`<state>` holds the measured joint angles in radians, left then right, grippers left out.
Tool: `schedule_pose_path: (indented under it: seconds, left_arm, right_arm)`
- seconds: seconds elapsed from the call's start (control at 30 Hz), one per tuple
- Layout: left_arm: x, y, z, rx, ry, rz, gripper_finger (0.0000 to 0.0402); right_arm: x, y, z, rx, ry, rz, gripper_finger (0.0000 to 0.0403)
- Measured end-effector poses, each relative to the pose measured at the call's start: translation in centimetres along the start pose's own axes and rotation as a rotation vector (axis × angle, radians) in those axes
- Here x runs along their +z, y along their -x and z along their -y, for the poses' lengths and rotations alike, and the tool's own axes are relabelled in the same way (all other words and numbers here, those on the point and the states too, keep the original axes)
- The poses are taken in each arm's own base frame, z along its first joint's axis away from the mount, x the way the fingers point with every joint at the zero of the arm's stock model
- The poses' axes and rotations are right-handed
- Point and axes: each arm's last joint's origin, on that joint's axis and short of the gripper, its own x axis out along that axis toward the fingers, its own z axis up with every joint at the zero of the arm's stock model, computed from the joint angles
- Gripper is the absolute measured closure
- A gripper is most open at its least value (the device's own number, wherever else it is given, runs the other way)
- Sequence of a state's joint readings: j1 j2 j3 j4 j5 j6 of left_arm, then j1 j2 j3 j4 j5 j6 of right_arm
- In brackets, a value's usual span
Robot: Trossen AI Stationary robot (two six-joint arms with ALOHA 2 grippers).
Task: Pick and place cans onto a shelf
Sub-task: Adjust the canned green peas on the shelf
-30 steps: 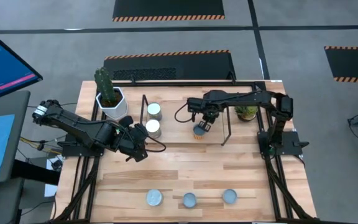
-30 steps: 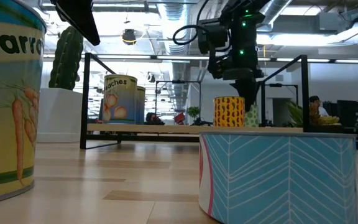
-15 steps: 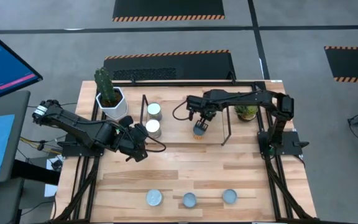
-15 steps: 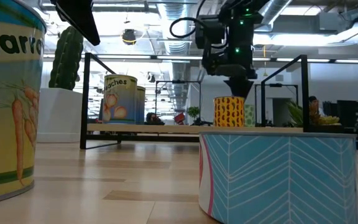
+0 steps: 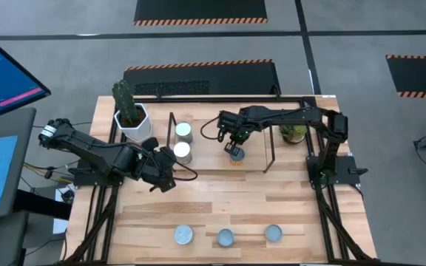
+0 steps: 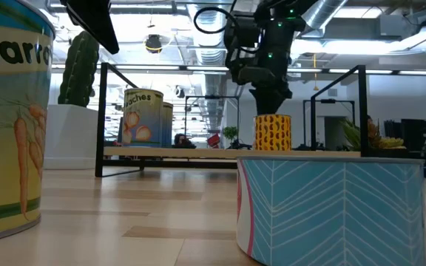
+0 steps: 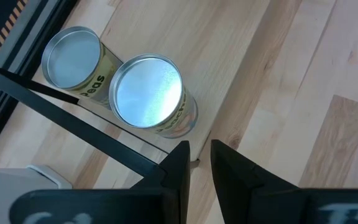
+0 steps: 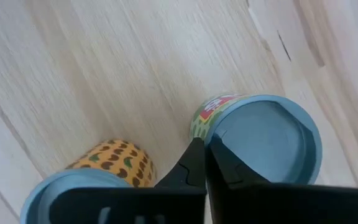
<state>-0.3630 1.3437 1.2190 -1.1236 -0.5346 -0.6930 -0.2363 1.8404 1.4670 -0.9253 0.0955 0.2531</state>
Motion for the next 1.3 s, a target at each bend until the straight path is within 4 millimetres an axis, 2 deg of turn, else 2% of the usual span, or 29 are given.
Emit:
schedule_pose_path:
  seconds: [0.27,1.3]
  left_arm:
    - [0.00,0.00,0.00,0.000,0.000,0.000,0.0349]
    - [0.00,0.00,0.00,0.000,-0.001,0.000,0.0349]
  right_arm:
    - [0.35,0.01,-0.09,0.010,-0.004,0.036,0.0350]
    - [0.41,0.08,-0.16,0.003,0.079,0.046,0.0343]
